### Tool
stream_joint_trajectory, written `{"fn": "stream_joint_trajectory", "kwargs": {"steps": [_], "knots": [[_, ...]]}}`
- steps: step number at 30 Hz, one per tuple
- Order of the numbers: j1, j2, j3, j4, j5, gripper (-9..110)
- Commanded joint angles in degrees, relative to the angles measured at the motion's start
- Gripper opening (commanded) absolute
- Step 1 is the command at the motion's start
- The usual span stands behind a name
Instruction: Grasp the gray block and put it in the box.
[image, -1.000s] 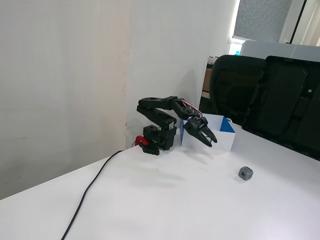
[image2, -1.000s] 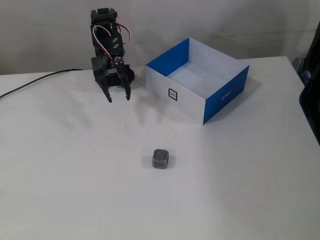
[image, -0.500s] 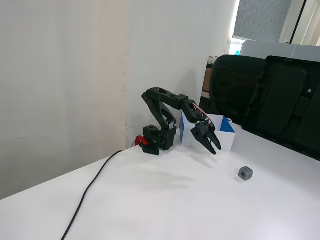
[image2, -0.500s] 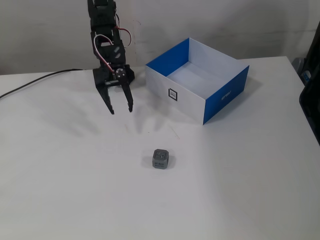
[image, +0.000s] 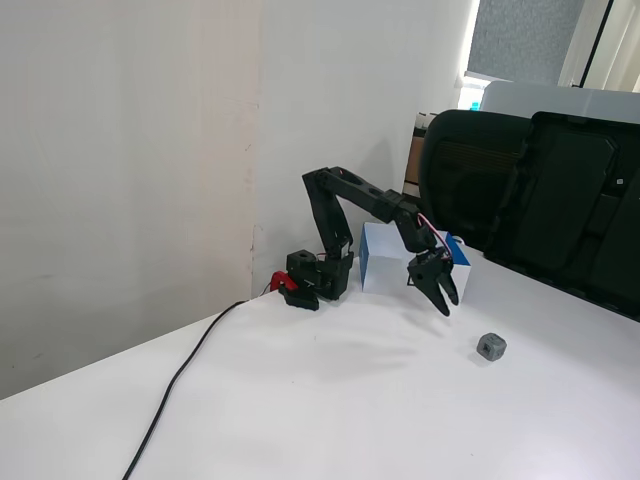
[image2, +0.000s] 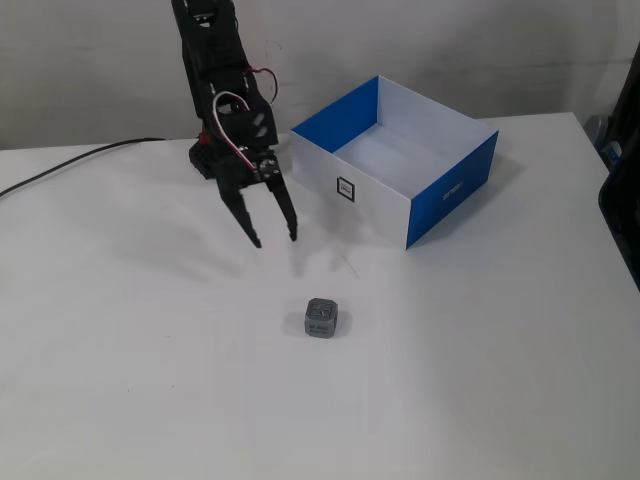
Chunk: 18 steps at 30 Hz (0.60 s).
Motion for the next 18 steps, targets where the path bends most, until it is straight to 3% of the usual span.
{"fn": "stream_joint_trajectory", "kwargs": {"steps": [1,18], "knots": [[2.8,-2.1,-6.2,-1.7,2.2,19],[5.6,-20.0,-24.0,3.7,9.4,18]]}}
